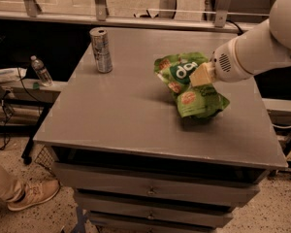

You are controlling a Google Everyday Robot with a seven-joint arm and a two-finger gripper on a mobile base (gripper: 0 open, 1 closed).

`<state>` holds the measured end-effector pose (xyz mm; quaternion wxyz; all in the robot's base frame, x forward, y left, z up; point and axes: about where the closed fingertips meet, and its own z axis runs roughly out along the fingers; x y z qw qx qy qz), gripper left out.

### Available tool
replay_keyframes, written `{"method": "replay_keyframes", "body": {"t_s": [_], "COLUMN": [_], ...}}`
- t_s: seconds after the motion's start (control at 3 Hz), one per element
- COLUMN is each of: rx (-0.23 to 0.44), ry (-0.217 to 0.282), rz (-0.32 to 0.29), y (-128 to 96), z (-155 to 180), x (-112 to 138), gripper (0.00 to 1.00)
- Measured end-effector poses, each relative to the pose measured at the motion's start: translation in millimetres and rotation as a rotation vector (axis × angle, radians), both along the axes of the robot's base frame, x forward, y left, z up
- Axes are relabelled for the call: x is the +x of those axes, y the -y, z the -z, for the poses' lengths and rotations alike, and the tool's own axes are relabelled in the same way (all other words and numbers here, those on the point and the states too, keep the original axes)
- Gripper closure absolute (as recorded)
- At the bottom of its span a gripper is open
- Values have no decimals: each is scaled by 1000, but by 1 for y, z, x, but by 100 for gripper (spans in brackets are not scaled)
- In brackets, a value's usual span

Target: Move green rice chip bag near redbull can

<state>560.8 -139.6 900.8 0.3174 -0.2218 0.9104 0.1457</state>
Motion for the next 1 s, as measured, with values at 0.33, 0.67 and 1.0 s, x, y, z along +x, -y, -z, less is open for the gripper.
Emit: {"method": "replay_keyframes", "body": {"t_s": [0.33,0.67,1.0], "rx": [1,6,19], "ry": [47,104,122], "rz": [22,79,146], "y": [-3,-5,-11], "z": [-11,-29,-35], "x": [18,55,90], "gripper": [100,100,100]}}
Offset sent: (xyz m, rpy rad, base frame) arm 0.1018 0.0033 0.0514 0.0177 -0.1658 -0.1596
